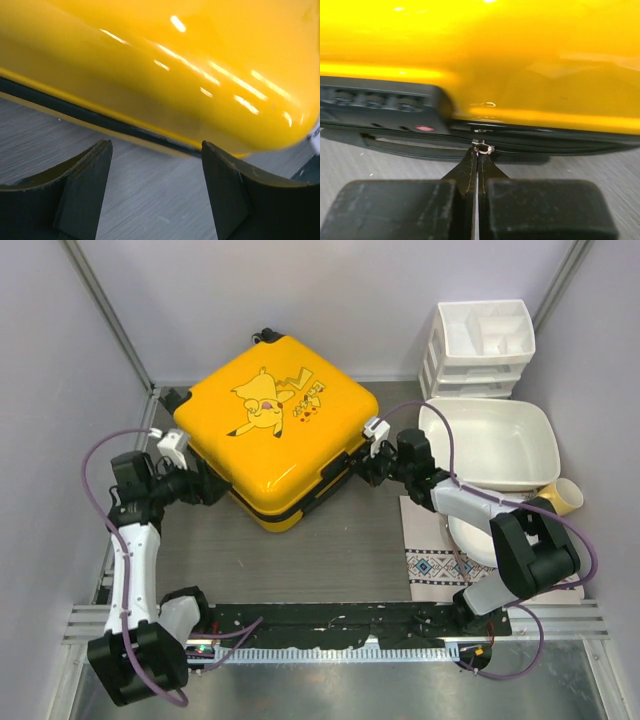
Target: Open, take out, and arrange the luggage
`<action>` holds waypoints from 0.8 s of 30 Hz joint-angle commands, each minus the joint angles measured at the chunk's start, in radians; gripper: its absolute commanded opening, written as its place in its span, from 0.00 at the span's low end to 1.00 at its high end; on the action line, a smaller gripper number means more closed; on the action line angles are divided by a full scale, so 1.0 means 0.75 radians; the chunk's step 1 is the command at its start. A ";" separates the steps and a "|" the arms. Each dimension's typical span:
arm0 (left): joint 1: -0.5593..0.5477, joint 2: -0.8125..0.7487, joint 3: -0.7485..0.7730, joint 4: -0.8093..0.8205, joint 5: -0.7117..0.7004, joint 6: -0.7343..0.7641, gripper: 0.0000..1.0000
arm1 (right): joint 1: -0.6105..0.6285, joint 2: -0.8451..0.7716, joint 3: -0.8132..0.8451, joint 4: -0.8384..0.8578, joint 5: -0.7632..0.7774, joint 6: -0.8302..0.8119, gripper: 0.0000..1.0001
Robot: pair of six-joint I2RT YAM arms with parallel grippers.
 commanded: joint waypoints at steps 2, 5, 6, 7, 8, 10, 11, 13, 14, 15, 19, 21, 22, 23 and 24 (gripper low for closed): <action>-0.044 -0.090 -0.036 -0.427 0.022 0.804 0.73 | 0.054 -0.030 0.012 0.051 -0.045 0.069 0.01; -0.054 -0.102 -0.058 -0.564 0.064 0.904 0.69 | 0.054 -0.005 0.039 0.064 -0.027 0.051 0.01; -0.072 -0.106 -0.066 -0.567 0.058 0.898 0.68 | 0.054 -0.005 0.043 0.064 -0.035 0.049 0.01; -0.133 -0.112 -0.095 -0.500 0.042 0.866 0.67 | 0.054 -0.011 0.045 0.066 -0.037 0.049 0.01; -0.178 -0.125 -0.109 -0.463 -0.003 0.827 0.67 | 0.054 -0.015 0.039 0.086 -0.049 0.081 0.01; -0.335 -0.145 -0.160 -0.286 -0.080 0.735 0.67 | 0.064 -0.058 -0.006 0.121 -0.065 0.114 0.01; -0.383 -0.159 -0.181 -0.216 -0.125 0.676 0.67 | 0.083 -0.080 -0.030 0.165 -0.059 0.122 0.01; -0.519 -0.160 -0.211 -0.067 -0.218 0.535 0.66 | 0.109 -0.117 -0.096 0.201 -0.047 0.137 0.01; -0.563 -0.149 -0.216 -0.035 -0.240 0.490 0.66 | 0.124 -0.148 -0.112 0.227 -0.039 0.143 0.01; -0.602 -0.127 -0.216 -0.011 -0.291 0.429 0.66 | 0.160 -0.160 -0.139 0.231 -0.031 0.151 0.01; -0.747 -0.119 -0.258 0.126 -0.371 0.285 0.65 | 0.273 -0.183 -0.182 0.244 0.006 0.173 0.01; -0.816 -0.129 -0.289 0.192 -0.418 0.228 0.64 | 0.334 -0.173 -0.194 0.264 0.039 0.202 0.01; -0.841 -0.129 -0.293 0.210 -0.461 0.215 0.64 | 0.355 -0.167 -0.196 0.286 0.047 0.247 0.01; -0.870 -0.125 -0.299 0.231 -0.485 0.199 0.64 | 0.377 -0.162 -0.198 0.293 0.059 0.257 0.01; -0.925 -0.121 -0.303 0.265 -0.510 0.189 0.64 | 0.404 -0.160 -0.206 0.301 0.070 0.270 0.01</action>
